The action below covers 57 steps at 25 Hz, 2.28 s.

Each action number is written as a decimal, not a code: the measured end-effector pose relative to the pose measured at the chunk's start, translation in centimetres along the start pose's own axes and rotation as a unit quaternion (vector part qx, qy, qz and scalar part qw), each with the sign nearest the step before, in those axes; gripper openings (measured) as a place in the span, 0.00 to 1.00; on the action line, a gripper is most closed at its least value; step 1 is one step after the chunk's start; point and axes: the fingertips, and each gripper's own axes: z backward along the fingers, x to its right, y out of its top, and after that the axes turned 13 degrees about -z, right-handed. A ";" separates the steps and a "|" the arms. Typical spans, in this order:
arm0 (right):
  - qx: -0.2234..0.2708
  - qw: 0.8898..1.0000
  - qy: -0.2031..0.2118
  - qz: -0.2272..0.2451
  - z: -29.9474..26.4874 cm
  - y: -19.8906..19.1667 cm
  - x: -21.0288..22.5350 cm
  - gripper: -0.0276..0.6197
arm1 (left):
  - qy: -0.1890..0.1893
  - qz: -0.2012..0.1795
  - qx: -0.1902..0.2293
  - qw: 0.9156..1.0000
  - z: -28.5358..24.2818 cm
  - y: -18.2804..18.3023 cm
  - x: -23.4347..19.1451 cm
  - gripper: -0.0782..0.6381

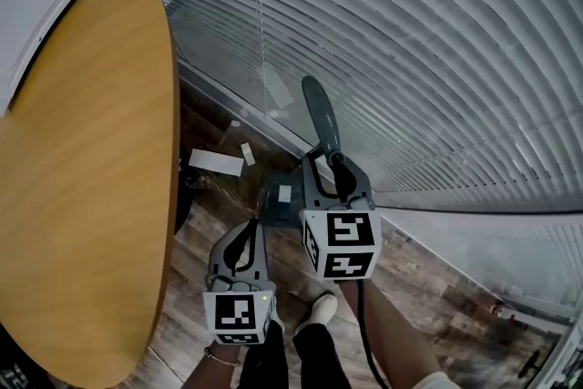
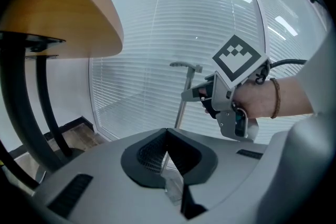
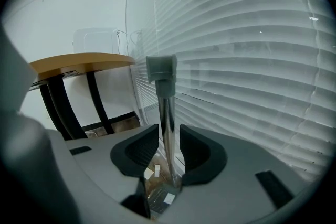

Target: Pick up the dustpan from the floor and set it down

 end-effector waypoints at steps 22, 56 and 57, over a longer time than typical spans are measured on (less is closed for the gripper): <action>0.002 1.000 0.006 -0.020 14.8 2.4 0.9 0.24 | 0.042 0.007 0.027 0.999 9.6 7.0 4.1 0.13; 0.080 0.996 0.048 -0.017 38.8 16.3 -0.7 0.09 | 0.085 -0.012 0.103 0.991 26.0 30.5 6.0 0.13; 0.084 0.995 0.041 -0.017 38.8 16.6 -0.6 0.09 | 0.082 -0.013 0.104 0.991 25.9 30.6 5.9 0.13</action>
